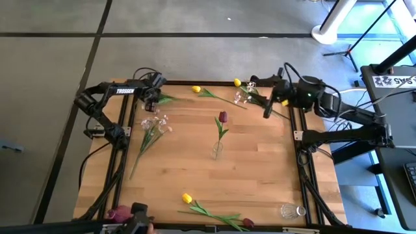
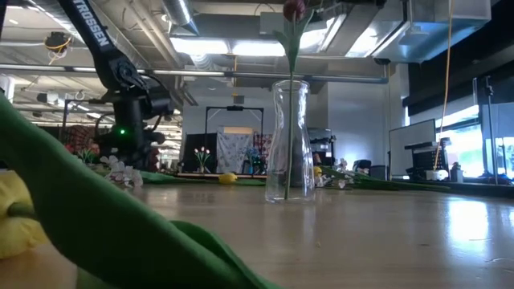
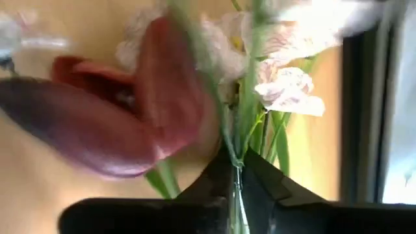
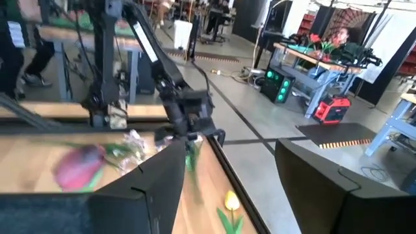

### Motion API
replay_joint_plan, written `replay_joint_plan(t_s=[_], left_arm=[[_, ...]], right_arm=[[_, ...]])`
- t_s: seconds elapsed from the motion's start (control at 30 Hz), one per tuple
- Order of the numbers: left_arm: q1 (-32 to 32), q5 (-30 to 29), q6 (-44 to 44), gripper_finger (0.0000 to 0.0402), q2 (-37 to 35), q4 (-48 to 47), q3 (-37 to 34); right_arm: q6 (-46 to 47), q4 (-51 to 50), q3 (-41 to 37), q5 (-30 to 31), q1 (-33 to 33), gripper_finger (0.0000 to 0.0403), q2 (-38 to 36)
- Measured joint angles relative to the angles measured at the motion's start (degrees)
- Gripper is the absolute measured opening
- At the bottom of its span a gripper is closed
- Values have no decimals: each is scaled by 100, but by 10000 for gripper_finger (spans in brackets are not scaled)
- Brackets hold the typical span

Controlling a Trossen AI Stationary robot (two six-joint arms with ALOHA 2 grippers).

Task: Sort flowers into vase by color
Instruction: Put the top red tulip into the top transparent vase

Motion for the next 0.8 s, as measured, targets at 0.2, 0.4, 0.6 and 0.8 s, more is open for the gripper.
replay_joint_plan(t_s=[0.2, 0.4, 0.6, 0.8], left_arm=[[-493, 616, 1527, 4, -486, 472, -13], [-1089, 868, 3220, 3, -895, 867, -10], [-1614, 632, 4498, 15, -800, 1348, -10], [-1941, 588, 4891, 77, -654, 1466, -10]], right_arm=[[-358, -77, 0, -130, -303, 237, 162], [-402, -285, 0, -130, -521, 237, 173], [-485, -352, 0, -85, -573, 237, 173], [-483, -467, 0, -85, -570, 237, 173]])
